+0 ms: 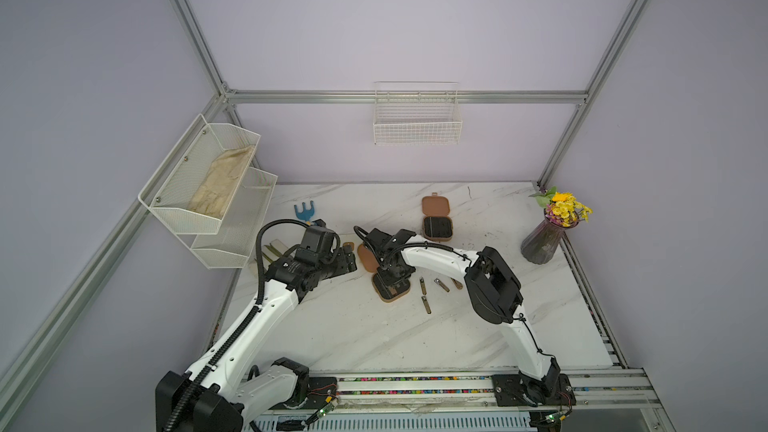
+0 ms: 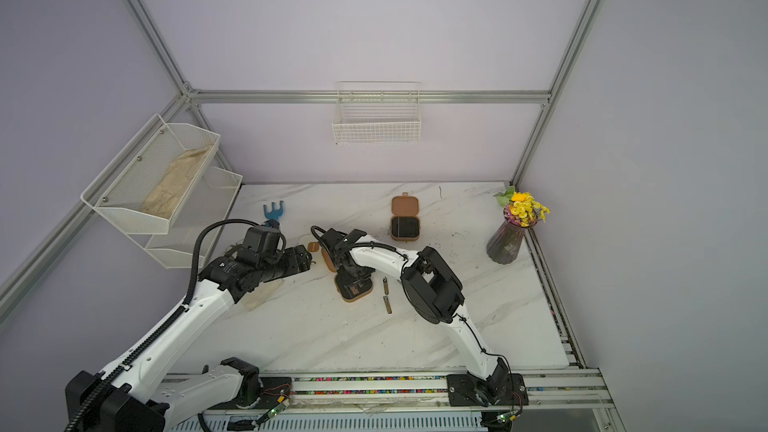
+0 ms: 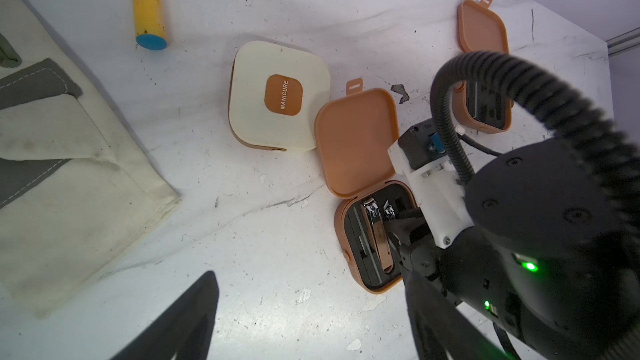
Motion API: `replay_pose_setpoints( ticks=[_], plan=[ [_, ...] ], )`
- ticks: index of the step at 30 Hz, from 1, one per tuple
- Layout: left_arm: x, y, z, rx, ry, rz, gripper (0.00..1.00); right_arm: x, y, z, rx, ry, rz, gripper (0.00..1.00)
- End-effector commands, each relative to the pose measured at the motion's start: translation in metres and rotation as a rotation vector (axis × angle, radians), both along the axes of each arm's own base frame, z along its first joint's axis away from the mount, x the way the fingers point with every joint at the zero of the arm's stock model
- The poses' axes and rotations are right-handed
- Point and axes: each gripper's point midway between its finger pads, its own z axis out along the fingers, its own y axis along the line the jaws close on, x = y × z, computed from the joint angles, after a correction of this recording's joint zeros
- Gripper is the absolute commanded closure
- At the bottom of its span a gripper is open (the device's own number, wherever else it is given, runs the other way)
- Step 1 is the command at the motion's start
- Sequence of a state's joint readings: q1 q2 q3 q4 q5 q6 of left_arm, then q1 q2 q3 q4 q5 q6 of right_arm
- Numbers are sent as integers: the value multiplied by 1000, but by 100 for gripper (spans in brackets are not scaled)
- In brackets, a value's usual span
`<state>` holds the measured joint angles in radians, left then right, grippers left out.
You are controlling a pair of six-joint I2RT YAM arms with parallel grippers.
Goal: Organize nail clipper sets
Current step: Place the nail clipper in the storage box.
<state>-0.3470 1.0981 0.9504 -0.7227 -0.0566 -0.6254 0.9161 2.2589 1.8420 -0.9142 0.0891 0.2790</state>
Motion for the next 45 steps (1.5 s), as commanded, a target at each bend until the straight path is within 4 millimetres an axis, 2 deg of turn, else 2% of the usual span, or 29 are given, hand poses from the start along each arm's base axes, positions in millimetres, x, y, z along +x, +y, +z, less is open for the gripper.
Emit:
replay_pose_setpoints(
  ticks=[1, 10, 15, 21, 30, 45],
  plan=[
    [-2, 2, -5, 2, -5, -2, 16, 1, -10, 12, -23, -4, -13, 71],
    [-1, 1, -8, -2, 6, -3, 17, 5, 1, 49, 76, -53, -21, 73],
    [-2, 1, -8, -4, 3, -3, 16, 7, 2, 56, 96, -69, -28, 75],
    [-2, 1, -9, -3, 5, -3, 16, 12, 6, 44, 79, -67, -29, 82],
    [-3, 2, -9, 3, 2, -1, 16, 19, 16, 30, 73, -59, -28, 84],
    [-3, 3, -9, 8, 2, 0, 17, 19, 8, 6, 31, -32, -34, 89]
  ],
)
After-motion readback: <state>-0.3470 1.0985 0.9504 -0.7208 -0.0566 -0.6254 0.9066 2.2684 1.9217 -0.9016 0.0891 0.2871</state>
